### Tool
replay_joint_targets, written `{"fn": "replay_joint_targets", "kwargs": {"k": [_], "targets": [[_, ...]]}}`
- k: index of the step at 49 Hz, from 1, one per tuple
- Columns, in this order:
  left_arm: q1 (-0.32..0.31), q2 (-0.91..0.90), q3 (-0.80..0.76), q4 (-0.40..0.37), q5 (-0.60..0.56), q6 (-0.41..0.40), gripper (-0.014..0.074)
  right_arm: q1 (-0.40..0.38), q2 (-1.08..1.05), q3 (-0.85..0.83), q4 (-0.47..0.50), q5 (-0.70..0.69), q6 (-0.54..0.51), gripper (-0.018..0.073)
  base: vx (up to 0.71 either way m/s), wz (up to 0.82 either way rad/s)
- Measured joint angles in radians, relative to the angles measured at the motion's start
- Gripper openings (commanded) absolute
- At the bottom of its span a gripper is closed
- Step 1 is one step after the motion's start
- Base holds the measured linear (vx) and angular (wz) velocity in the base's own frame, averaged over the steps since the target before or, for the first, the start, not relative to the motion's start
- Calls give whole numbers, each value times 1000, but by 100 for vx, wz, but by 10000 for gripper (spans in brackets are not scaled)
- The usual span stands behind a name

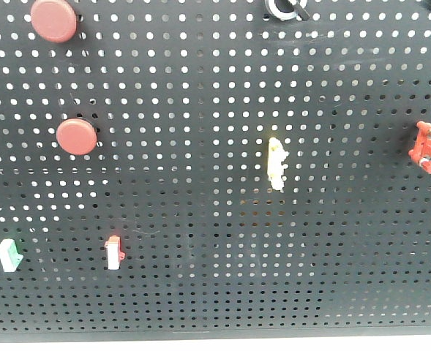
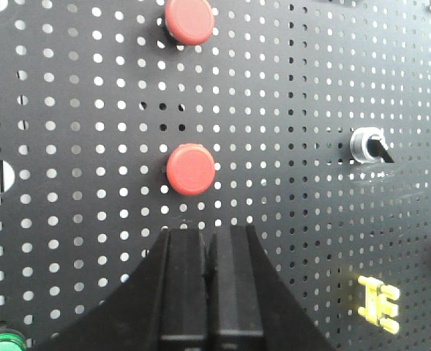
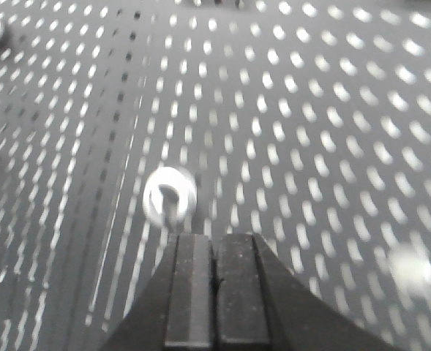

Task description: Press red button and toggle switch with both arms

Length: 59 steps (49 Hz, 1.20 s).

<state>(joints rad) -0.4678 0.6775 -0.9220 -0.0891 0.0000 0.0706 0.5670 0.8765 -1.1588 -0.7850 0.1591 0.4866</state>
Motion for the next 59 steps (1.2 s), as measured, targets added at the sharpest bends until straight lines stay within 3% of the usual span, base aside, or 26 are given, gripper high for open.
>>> {"fn": "replay_joint_targets", "kwargs": {"k": [28,33,41,48,55,59], "targets": [[0,0,3,0,0,0,2,0,-10,45,0,35,0,-3,0,0],[84,-60,105,20,-9,0,2,0,-10,45,0,35,0,-3,0,0],[266,-244,384,23,-9,0,2,0,-10,45,0,35,0,-3,0,0],[387,-423,644,25,-6,0,2,0,-10,45,0,35,0,-3,0,0],[462,-610,887,26,11,0,2,0,-10,45,0,35,0,-3,0,0],[482,-672,942,26,34,-1,2,0,-10,45,0,36,0,-3,0,0]]}}
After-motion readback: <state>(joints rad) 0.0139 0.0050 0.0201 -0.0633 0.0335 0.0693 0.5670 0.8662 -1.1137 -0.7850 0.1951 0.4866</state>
